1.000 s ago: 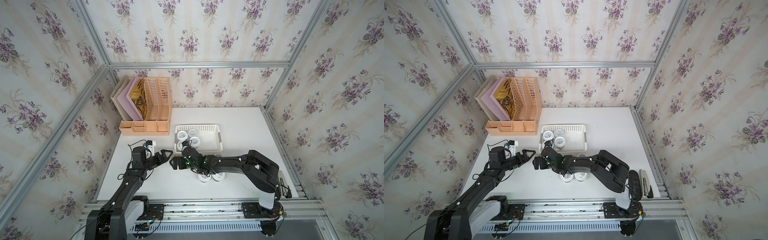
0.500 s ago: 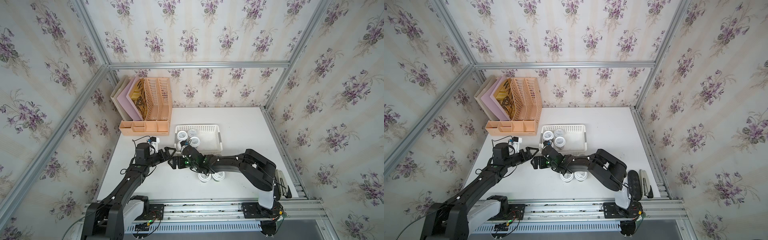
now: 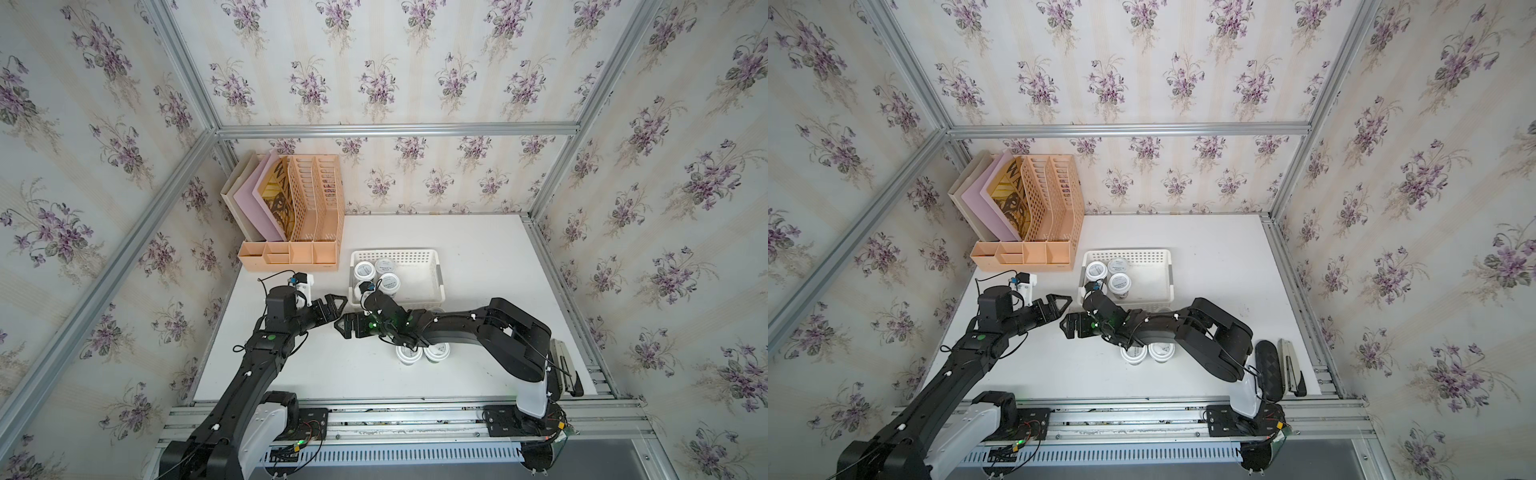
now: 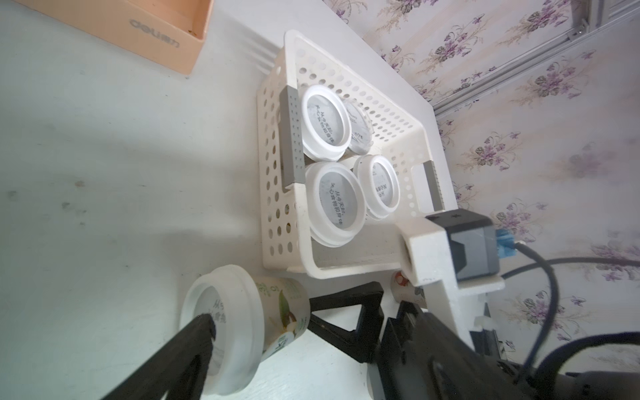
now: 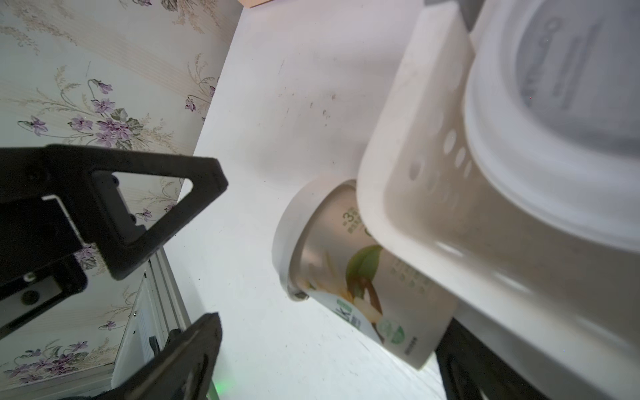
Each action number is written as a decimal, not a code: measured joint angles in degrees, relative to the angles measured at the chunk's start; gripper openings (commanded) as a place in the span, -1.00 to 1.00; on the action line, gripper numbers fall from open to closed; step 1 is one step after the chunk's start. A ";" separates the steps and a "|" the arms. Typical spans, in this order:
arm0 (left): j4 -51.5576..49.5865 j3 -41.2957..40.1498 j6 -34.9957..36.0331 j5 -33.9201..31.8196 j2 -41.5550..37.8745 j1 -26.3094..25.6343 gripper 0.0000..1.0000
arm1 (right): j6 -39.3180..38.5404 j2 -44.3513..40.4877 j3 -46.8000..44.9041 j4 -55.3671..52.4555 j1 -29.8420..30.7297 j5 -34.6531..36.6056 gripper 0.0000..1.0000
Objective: Put the yogurt in the basket
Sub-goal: Pick up the yogurt from the center of the board.
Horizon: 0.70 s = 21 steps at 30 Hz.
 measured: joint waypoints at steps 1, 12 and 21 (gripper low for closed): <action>-0.46 0.00 0.26 -0.59 0.07 0.07 0.89 | -0.09 0.00 0.96 -1.36 0.02 0.48 1.00; 3.89 -1.90 0.37 -0.48 5.75 0.39 0.89 | -1.75 3.82 10.93 -18.97 1.42 6.58 1.00; 9.38 -3.17 -0.35 4.46 7.91 0.37 0.90 | 0.00 3.87 11.06 -19.91 3.43 9.66 1.00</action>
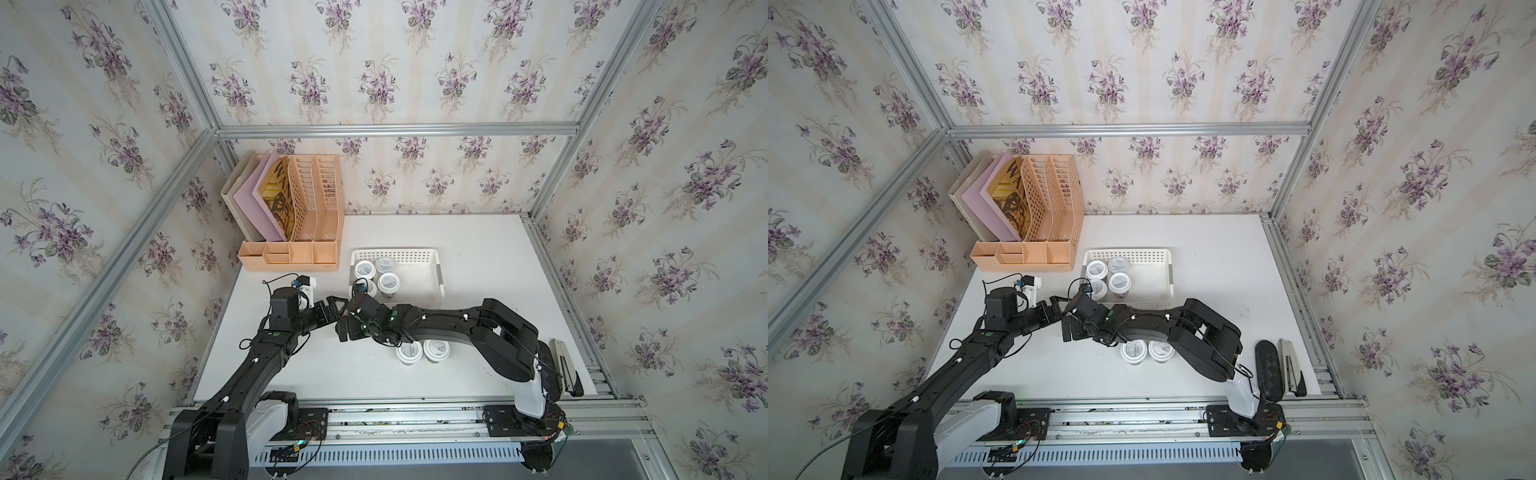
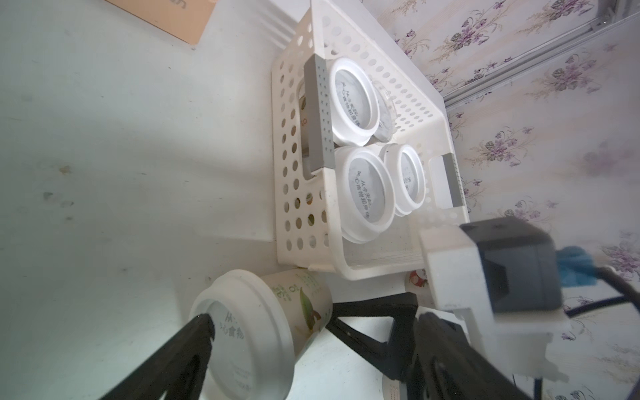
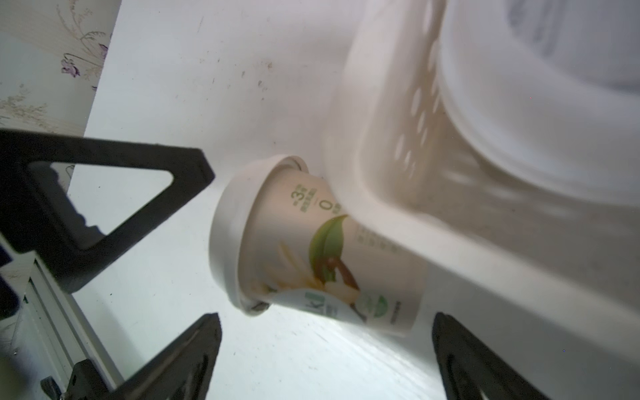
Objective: Put the yogurt in the basket
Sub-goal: Pick up the yogurt from the center of the board.
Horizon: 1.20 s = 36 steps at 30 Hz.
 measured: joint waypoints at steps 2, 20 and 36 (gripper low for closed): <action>0.46 -0.07 -0.59 0.74 0.17 0.00 0.90 | 0.46 0.00 -0.22 1.09 0.44 0.31 1.00; 2.21 -0.44 -1.40 3.21 -1.40 -0.04 0.90 | 2.75 1.73 -1.03 8.94 1.77 8.50 1.00; -3.52 1.90 -0.85 2.29 -7.85 0.59 0.90 | 2.95 2.95 -1.68 10.25 1.73 10.62 0.96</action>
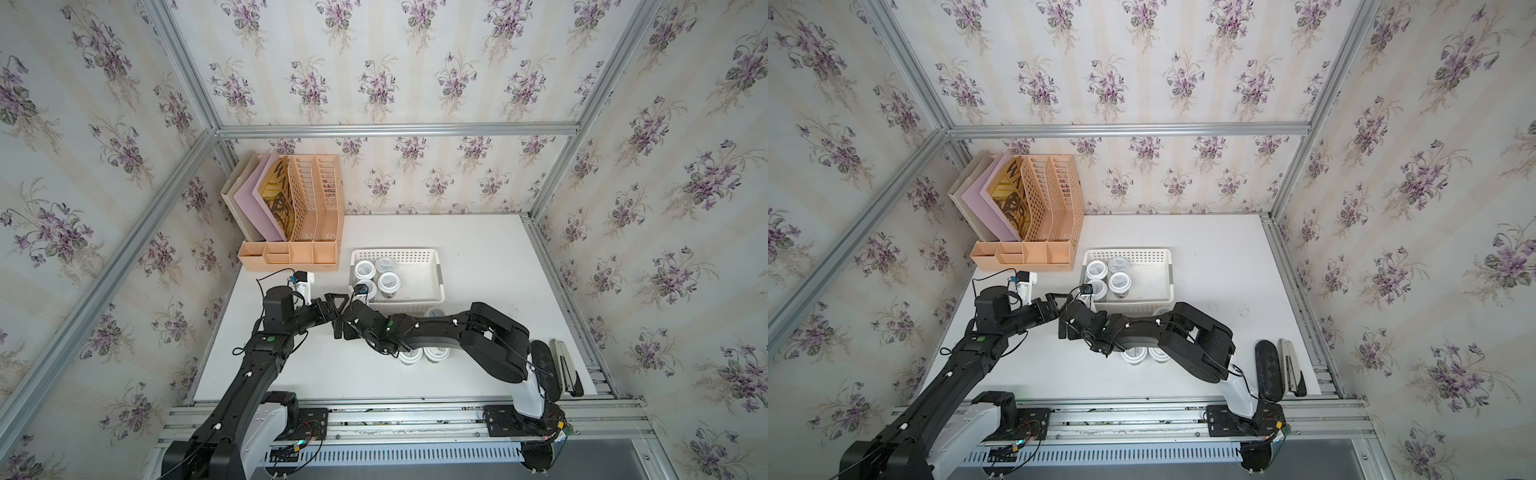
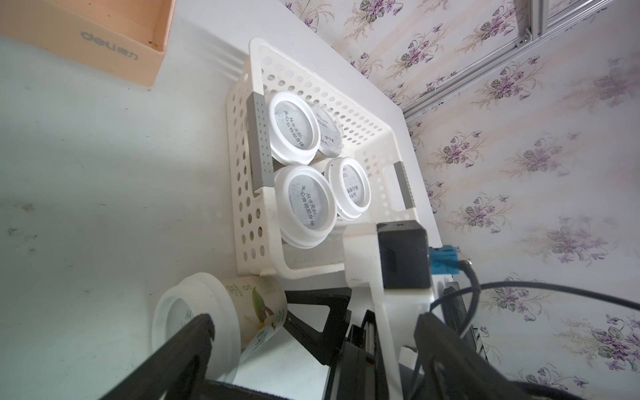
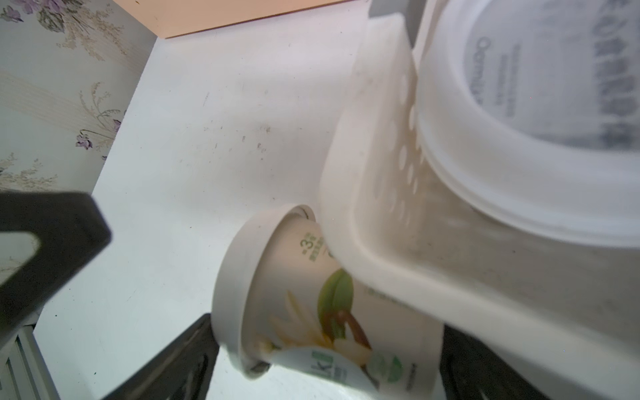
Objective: Put the yogurt in the basket
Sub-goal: Pick up the yogurt from the center of the board.
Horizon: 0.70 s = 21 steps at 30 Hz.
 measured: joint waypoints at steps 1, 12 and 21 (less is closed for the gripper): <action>-0.22 0.00 0.13 0.00 -0.13 0.07 0.90 | 0.00 0.09 0.00 0.07 0.00 0.07 0.96; -2.38 0.15 0.55 -0.09 -1.16 0.55 0.90 | 0.00 0.39 -1.07 2.08 0.02 0.55 0.80; -5.99 1.33 1.70 -0.22 -4.20 2.51 0.90 | 0.02 -2.25 -5.31 4.87 -0.07 0.28 0.75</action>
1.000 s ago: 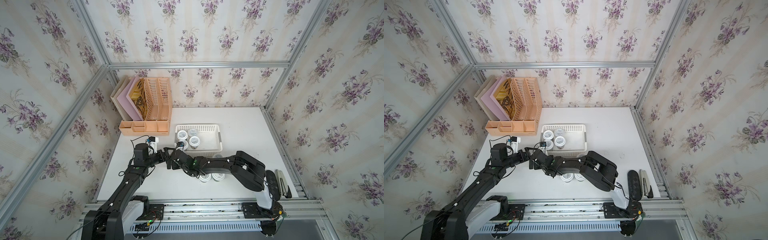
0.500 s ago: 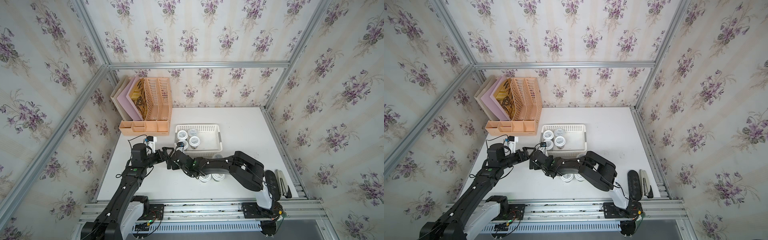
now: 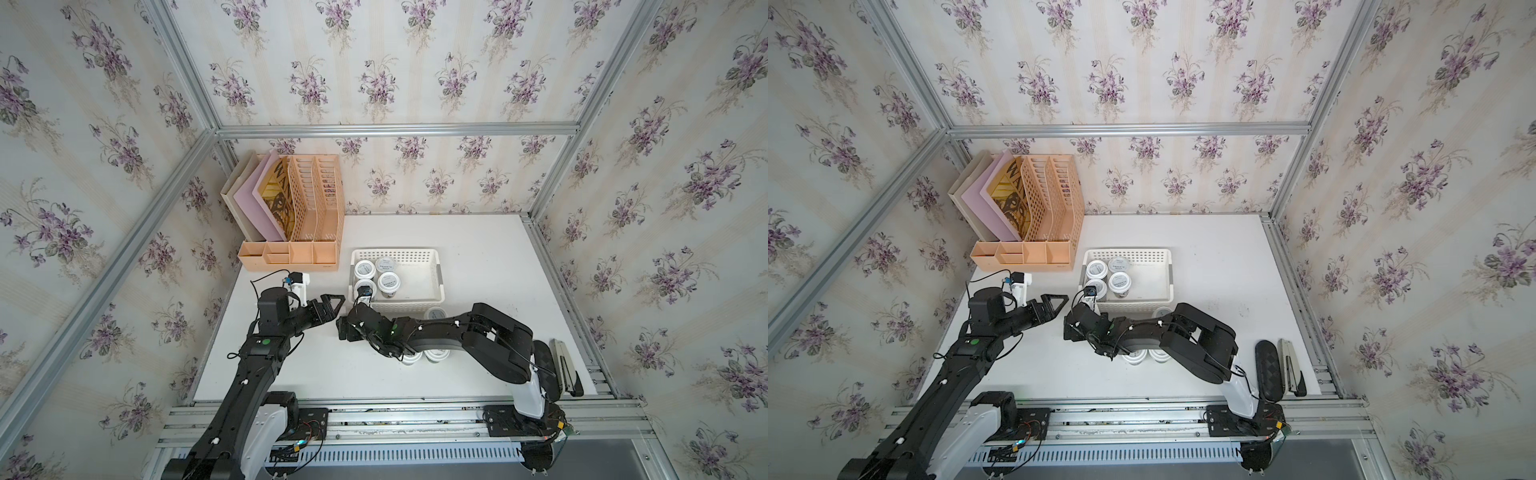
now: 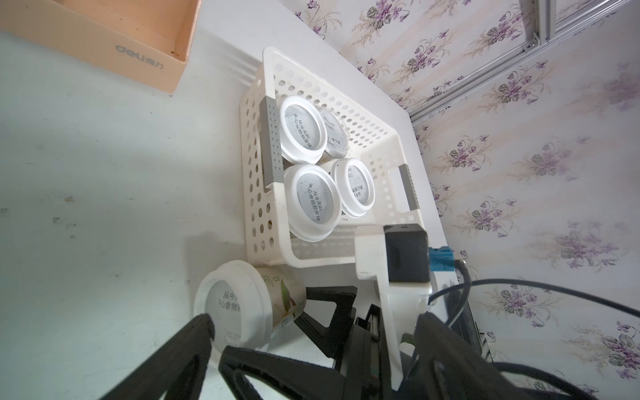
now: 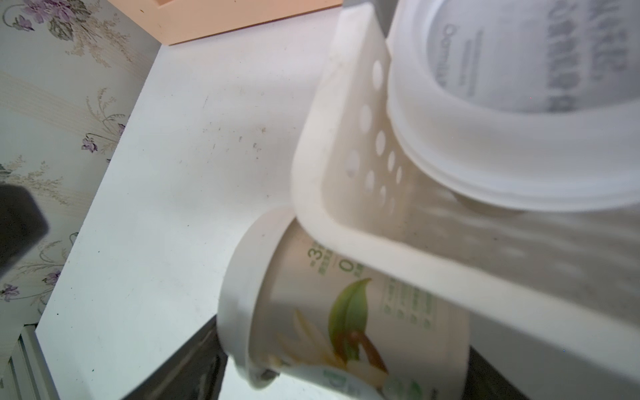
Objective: Put the yogurt in the basket
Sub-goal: Pick up the yogurt from the center of the board.
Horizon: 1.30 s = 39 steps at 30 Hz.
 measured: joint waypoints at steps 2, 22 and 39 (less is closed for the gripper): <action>-0.87 0.28 0.11 0.02 -1.22 0.57 0.90 | 0.15 -1.44 -1.79 1.03 -0.20 -0.46 0.69; -8.37 4.74 0.09 0.92 -11.34 3.50 0.96 | 1.60 -17.51 -14.27 9.64 -2.05 -10.43 0.70; -0.50 3.65 -3.96 10.32 -15.26 3.02 0.98 | 7.65 -34.84 -28.70 22.43 -11.72 -22.91 0.71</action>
